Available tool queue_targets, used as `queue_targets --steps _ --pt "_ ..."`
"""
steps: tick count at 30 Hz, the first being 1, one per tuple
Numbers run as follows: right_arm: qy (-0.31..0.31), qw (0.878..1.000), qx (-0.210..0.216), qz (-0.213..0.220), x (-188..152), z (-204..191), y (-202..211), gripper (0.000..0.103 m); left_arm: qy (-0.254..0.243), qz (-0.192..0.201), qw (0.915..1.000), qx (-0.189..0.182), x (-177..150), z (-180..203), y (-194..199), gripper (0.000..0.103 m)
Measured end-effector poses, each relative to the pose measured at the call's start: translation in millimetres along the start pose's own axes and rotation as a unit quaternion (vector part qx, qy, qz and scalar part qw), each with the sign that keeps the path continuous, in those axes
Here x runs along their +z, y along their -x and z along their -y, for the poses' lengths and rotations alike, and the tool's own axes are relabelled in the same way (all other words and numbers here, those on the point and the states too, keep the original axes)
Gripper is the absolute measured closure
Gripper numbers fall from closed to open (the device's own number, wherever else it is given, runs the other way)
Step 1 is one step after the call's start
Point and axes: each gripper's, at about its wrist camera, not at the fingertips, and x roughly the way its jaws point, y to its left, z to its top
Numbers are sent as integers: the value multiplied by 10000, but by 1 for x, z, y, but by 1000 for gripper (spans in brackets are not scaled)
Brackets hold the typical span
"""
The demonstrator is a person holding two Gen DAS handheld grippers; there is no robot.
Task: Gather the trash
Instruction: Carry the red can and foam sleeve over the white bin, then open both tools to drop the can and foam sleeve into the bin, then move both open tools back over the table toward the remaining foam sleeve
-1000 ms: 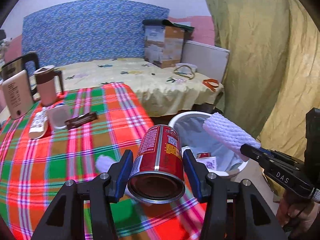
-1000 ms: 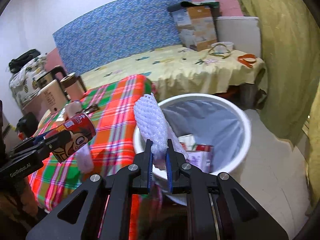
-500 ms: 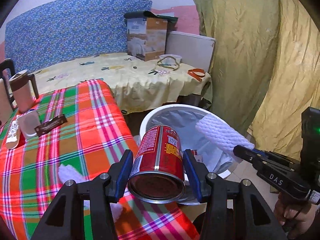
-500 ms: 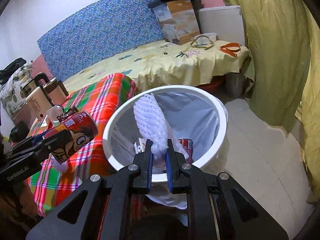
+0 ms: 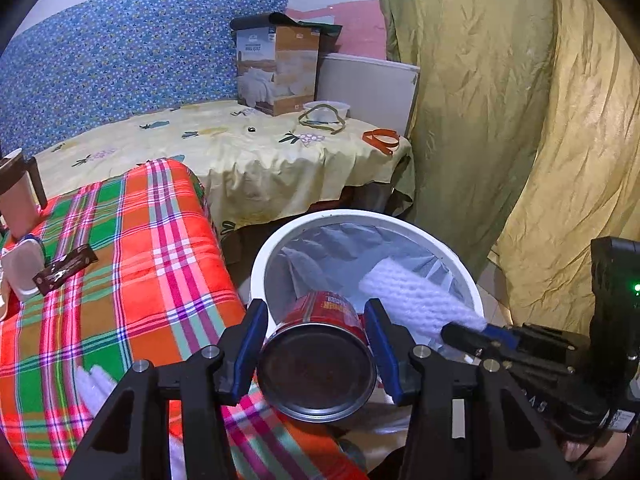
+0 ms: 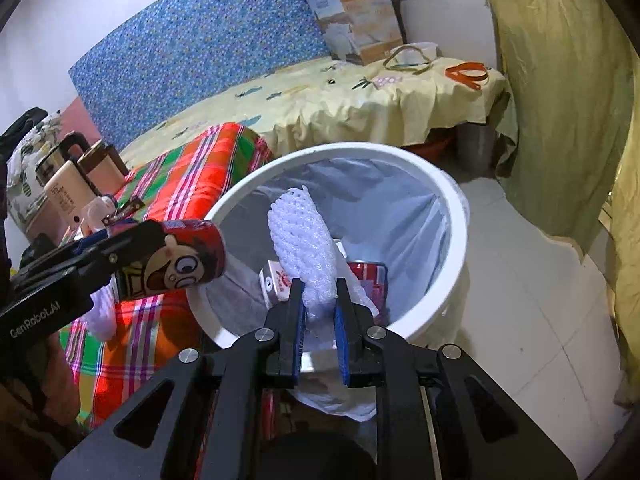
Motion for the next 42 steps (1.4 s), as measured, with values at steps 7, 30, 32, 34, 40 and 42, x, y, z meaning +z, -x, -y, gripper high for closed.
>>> queue_targets --steps 7,30,32,34,40,42 --pt "-104 9999 10 -32 -2 7 -1 49 -27 -103 9998 -169 5 2 -14 52" --pt "-52 9997 141 176 -4 -8 20 47 404 125 9991 37 -14 -34 38 52" --pt "-9 9996 189 197 -5 -12 22 47 426 151 9989 98 -20 -37 48 52" --pt "50 9995 237 218 -5 -17 25 47 442 166 9988 141 -23 -41 55 52" --pt "181 9989 344 277 -6 -32 30 47 558 215 9977 304 -36 -54 75 52" --pt "233 9986 390 286 -6 -37 31 47 603 223 9973 350 -40 -57 79 52"
